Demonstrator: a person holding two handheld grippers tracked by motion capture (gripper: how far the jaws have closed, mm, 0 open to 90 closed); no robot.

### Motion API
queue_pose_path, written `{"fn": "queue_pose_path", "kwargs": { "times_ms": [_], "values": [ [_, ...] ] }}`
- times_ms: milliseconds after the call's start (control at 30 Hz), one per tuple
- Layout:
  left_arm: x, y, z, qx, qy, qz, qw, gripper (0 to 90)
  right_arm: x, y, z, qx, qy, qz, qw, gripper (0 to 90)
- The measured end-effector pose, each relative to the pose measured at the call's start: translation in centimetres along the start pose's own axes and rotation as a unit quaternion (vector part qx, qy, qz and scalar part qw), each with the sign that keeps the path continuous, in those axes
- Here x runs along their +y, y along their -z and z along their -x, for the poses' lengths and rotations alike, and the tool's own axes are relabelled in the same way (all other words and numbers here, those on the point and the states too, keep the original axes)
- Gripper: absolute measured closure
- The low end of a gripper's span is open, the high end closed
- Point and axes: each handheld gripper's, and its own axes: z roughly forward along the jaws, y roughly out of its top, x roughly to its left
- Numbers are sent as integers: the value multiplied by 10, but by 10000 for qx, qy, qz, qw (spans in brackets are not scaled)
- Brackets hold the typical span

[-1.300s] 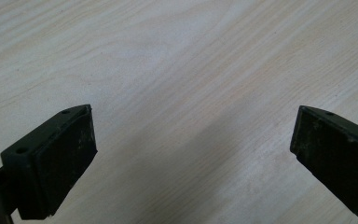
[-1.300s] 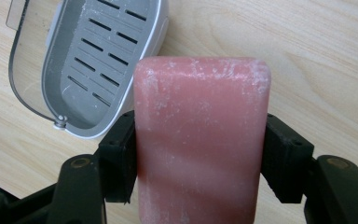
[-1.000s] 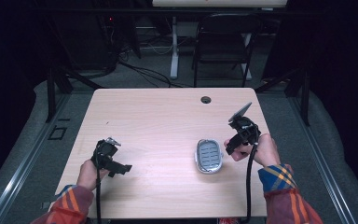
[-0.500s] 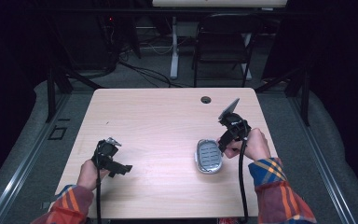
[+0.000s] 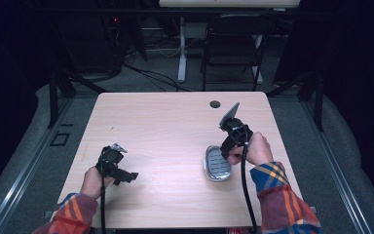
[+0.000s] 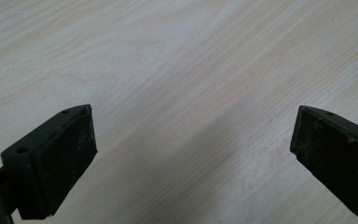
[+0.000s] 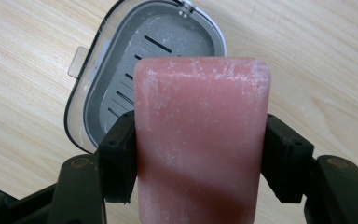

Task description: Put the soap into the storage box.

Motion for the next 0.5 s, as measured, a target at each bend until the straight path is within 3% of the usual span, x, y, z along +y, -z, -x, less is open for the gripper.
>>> {"fn": "queue_pose_path", "kwargs": {
  "times_ms": [467,500],
  "values": [
    [0,0,0,-8,-27,-10,10000,2,14,-11,-14,-37,110,-251,9996,372],
    [0,0,0,-11,-26,-12,10000,2,14,-14,-16,-15,49,-161,9999,371]
  ]
}}
